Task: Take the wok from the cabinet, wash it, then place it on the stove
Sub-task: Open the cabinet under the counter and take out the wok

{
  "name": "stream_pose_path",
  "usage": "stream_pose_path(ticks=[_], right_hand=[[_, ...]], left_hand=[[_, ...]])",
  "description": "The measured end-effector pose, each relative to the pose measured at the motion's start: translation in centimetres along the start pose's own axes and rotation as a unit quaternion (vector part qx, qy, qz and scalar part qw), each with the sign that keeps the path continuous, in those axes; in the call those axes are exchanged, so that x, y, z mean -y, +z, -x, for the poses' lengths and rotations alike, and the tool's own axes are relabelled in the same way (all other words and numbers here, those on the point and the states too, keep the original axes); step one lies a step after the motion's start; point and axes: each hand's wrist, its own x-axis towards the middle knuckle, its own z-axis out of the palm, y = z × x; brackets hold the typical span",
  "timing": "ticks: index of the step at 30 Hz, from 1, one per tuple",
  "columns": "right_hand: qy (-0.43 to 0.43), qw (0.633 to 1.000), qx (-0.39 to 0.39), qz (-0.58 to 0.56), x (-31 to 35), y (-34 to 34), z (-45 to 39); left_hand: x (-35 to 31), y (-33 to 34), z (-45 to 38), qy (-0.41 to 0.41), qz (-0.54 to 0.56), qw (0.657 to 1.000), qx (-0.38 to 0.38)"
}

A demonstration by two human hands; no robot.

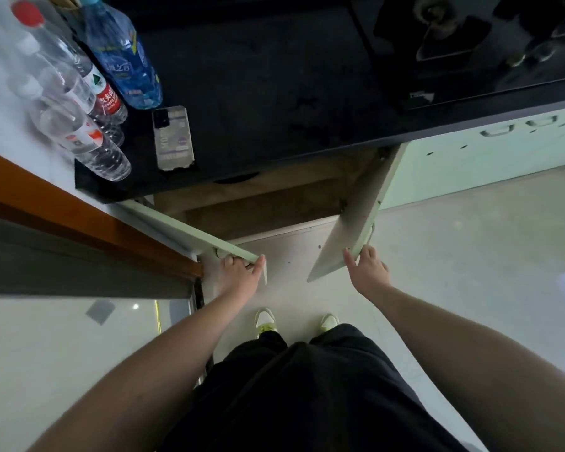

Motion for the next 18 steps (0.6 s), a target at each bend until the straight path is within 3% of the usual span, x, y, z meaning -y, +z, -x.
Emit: stream_pose_path(ticks=[6,10,13,18], right_hand=[[0.039,0.998,-0.004,-0.052,-3.2,-1.1,0.5],[0.031,0.994,-0.064,-0.077,-5.7,-2.3,1.4],[-0.046,0.995,-0.061,0.058,-8.6,-3.2,1.1],[-0.109,0.965,-0.084,0.221,-13.8,-5.1,0.4]], left_hand=[[-1.6,-0.1,-0.1,-0.083,-0.034,0.996,-0.001],[-3.0,0.7,-0.5,-0.145,-0.016,0.989,-0.019],[-3.8,1.3,-0.4,-0.191,0.032,0.98,-0.034],[-4.3,1.7,-0.3,-0.214,0.048,0.973,-0.066]])
